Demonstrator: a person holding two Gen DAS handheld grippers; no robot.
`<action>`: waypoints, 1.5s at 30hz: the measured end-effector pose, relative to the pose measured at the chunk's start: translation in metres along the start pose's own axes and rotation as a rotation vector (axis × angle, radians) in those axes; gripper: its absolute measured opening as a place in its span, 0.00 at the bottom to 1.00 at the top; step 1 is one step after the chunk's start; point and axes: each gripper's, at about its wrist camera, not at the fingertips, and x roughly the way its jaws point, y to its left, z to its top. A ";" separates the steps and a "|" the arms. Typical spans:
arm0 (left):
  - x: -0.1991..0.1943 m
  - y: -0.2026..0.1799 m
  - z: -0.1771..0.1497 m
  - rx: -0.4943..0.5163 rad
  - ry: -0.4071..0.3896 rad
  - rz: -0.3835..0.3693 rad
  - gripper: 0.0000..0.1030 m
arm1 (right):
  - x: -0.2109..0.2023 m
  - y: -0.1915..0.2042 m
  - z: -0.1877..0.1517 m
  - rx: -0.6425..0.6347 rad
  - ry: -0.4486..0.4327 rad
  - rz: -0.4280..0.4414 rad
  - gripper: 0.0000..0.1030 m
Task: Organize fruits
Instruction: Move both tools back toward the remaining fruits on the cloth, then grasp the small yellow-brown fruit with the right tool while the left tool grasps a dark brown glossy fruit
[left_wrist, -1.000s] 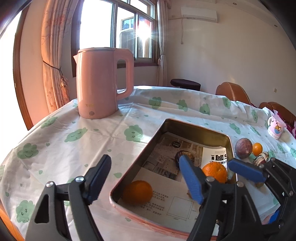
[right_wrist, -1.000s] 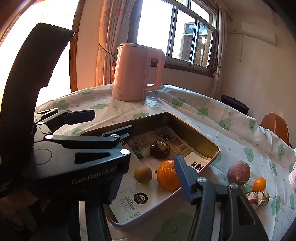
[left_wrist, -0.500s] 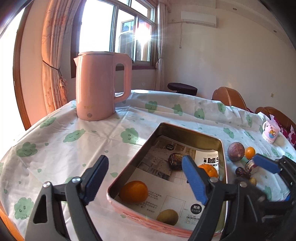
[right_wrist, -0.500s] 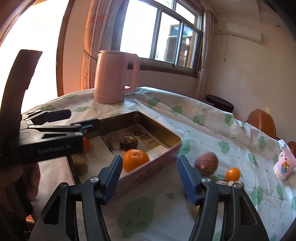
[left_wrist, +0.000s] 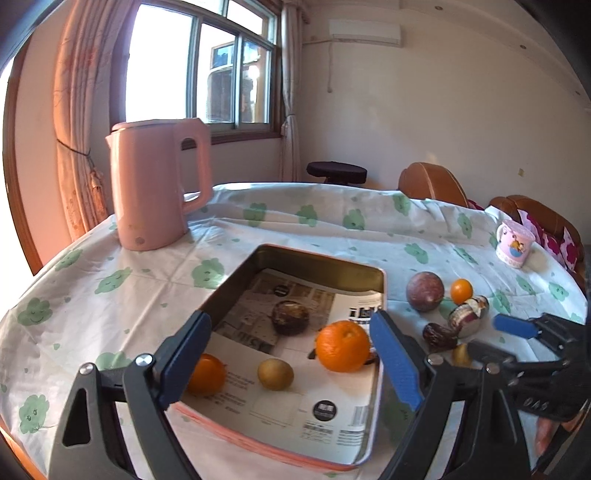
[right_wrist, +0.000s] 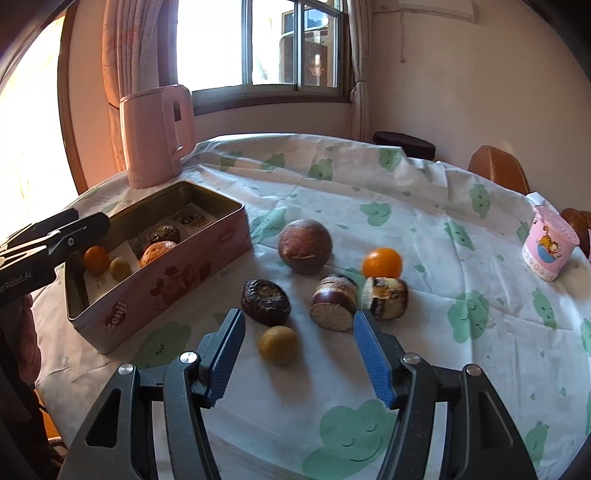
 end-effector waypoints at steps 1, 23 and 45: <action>0.000 -0.004 0.000 0.010 0.000 -0.004 0.88 | 0.006 0.004 0.000 -0.005 0.025 0.012 0.60; 0.023 -0.105 0.003 0.220 0.082 -0.148 0.86 | -0.019 -0.067 -0.003 0.167 -0.044 -0.126 0.26; 0.084 -0.145 -0.016 0.253 0.334 -0.215 0.40 | -0.008 -0.090 -0.009 0.207 -0.029 -0.104 0.27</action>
